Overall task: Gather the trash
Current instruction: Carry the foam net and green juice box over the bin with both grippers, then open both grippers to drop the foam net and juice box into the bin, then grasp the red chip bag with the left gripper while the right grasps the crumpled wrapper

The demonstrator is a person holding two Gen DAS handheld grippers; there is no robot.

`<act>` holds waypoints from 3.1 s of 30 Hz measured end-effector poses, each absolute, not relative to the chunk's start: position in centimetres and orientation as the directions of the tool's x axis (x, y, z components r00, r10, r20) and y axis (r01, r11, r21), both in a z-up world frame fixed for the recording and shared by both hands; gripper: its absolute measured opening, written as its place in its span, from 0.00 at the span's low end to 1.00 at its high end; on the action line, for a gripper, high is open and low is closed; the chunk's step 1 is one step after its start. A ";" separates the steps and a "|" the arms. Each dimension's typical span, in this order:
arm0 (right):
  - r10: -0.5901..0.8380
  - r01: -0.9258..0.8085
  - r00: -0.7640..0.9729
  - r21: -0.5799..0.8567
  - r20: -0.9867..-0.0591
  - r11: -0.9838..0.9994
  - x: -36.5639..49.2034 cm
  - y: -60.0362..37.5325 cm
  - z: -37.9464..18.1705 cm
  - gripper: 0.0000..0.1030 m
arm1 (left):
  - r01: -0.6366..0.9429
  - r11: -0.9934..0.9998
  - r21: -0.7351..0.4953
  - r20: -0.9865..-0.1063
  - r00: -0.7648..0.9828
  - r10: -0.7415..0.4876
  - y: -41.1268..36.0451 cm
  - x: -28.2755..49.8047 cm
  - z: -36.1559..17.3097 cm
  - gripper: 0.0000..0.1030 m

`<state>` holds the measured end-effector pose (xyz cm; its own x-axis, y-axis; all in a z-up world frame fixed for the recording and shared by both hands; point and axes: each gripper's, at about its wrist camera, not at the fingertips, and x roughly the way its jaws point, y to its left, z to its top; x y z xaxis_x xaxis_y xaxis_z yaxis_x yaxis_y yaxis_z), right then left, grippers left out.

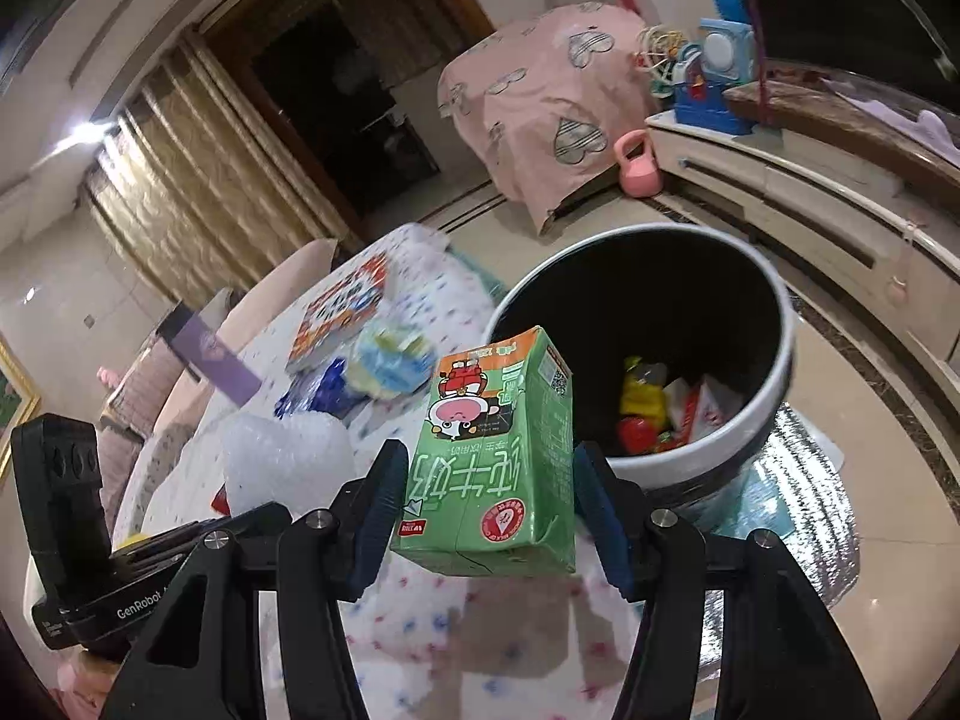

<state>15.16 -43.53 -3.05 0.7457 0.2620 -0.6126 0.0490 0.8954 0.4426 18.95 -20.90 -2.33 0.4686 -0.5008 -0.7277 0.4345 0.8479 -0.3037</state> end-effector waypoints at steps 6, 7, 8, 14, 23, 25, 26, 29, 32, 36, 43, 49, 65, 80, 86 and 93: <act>0.243 0.082 0.759 0.459 -0.604 0.884 15.4 -46.4 -2.9 0.56 | 0.469 0.832 -0.296 -0.738 0.441 -0.511 -23.9 19.9 -2.0 0.09; 0.237 0.088 0.761 0.458 -0.604 0.884 15.5 -46.9 -2.9 0.56 | 0.474 0.830 -0.293 -0.739 0.439 -0.512 -24.3 20.0 -2.0 0.09; 0.235 0.092 0.762 0.460 -0.604 0.883 15.7 -47.2 -3.0 0.56 | 0.481 0.827 -0.290 -0.739 0.437 -0.513 -24.7 20.1 -1.9 0.09; 0.236 0.098 0.760 0.467 -0.605 0.879 16.6 -49.0 -2.9 0.56 | 0.512 0.813 -0.277 -0.750 0.413 -0.516 -27.7 21.4 -1.7 0.09; 0.236 0.109 0.749 0.467 -0.619 0.878 18.4 -50.4 -3.1 0.56 | 0.537 0.803 -0.258 -0.771 0.387 -0.506 -31.0 23.5 -1.7 0.09; 0.231 0.113 0.749 0.462 -0.622 0.879 18.8 -50.7 -3.1 0.56 | 0.537 0.804 -0.256 -0.776 0.382 -0.502 -31.5 23.9 -1.8 0.09; 0.230 0.114 0.747 0.462 -0.623 0.880 19.0 -50.9 -3.1 0.56 | 0.536 0.804 -0.257 -0.778 0.379 -0.501 -31.7 24.1 -1.9 0.09; 0.225 0.121 0.745 0.458 -0.628 0.881 19.3 -51.4 -3.3 0.56 | 0.538 0.804 -0.253 -0.781 0.377 -0.498 -32.4 24.7 -2.0 0.09; 0.220 0.127 0.741 0.453 -0.635 0.882 19.6 -51.6 -3.6 0.56 | 0.542 0.804 -0.245 -0.787 0.373 -0.491 -33.1 25.1 -2.2 0.09; 0.215 0.137 0.732 0.449 -0.646 0.883 20.0 -51.9 -3.9 0.56 | 0.541 0.807 -0.238 -0.796 0.368 -0.481 -33.5 25.6 -2.6 0.09; 0.213 0.144 0.721 0.443 -0.659 0.885 21.2 -52.4 -4.4 0.56 | 0.532 0.813 -0.236 -0.815 0.347 -0.463 -34.0 26.3 -3.3 0.29; 0.212 0.155 0.718 0.450 -0.663 0.880 21.7 -52.7 -4.7 0.66 | 0.523 0.824 -0.218 -0.808 0.376 -0.453 -33.6 25.9 -3.1 0.52; 0.228 0.090 0.771 0.456 -0.594 0.885 16.9 -48.3 -3.8 0.93 | 0.384 0.899 -0.210 -0.759 0.516 -0.397 -23.8 20.2 -3.7 0.54; 0.324 -0.062 0.712 0.404 -0.623 0.913 16.0 -37.5 -5.2 0.94 | 0.194 0.951 -0.240 -0.757 0.576 -0.308 -11.7 16.2 -5.5 0.56; 0.341 -0.108 0.698 0.379 -0.629 0.919 16.4 -34.4 -5.5 0.94 | 0.118 0.957 -0.265 -0.756 0.590 -0.282 -8.1 15.3 -6.3 0.56; 0.341 -0.129 0.691 0.356 -0.637 0.926 16.8 -32.5 -6.1 0.94 | 0.055 0.959 -0.278 -0.758 0.601 -0.254 -5.4 15.5 -6.7 0.60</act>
